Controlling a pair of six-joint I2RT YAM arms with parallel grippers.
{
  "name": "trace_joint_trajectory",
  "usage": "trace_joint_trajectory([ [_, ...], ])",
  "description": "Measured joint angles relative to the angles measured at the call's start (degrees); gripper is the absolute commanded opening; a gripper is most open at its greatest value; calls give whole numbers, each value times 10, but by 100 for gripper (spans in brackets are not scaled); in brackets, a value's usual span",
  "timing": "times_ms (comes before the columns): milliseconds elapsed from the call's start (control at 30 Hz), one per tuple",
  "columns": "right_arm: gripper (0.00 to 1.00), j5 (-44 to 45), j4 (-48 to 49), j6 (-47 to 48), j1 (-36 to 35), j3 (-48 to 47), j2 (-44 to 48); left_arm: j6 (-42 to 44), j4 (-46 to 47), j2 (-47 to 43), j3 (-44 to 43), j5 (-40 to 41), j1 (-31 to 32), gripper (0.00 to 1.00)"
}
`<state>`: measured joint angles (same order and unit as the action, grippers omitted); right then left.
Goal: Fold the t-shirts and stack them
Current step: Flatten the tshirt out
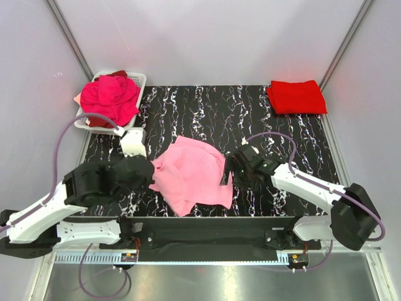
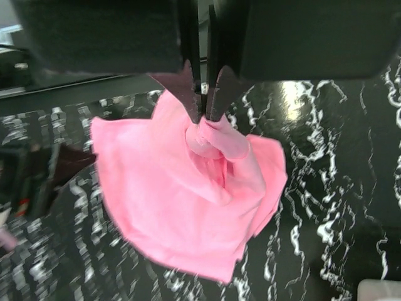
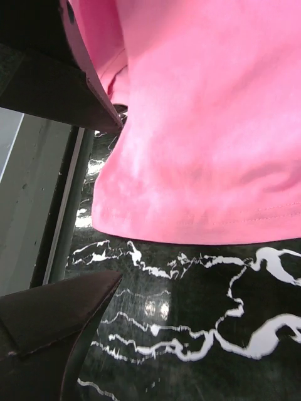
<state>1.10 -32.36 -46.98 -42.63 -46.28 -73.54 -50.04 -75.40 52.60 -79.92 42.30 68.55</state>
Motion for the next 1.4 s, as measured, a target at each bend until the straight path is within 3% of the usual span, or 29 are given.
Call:
trace_joint_trajectory([
  [300,87,-53,62,-35,-4,55,-22,-11,-9,-66,78,-2,-2,6],
  [500,82,-54,86,-66,-68,61,-77,-12,-7,-74,106,-2,-3,5],
  [600,74,-64,91,-76,-83,45,-100,-13,-6,-75,116,-2,-3,5],
  [700,46,-65,101,-79,-83,34,-123,-13,-4,-76,116,-2,-3,5],
  [733,31,-69,104,-82,-82,32,-132,-13,-3,-78,116,-2,-3,5],
  [800,20,-71,111,-83,-83,29,-142,-12,-3,-80,116,-2,-3,5],
  [867,0,-73,115,-83,-82,29,-150,-12,-4,-84,115,-2,-3,5],
  [1000,0,-66,99,-75,-82,22,-148,-6,-7,-81,99,-2,-3,4],
  [1133,0,-30,7,-51,-71,-29,-105,20,-11,-59,23,-2,-3,2],
  [1233,0,19,-89,-31,-47,-120,-17,51,-7,-36,-54,-2,-3,2],
  [1400,0,102,-188,9,-26,-355,104,142,27,14,-190,-14,-3,1],
])
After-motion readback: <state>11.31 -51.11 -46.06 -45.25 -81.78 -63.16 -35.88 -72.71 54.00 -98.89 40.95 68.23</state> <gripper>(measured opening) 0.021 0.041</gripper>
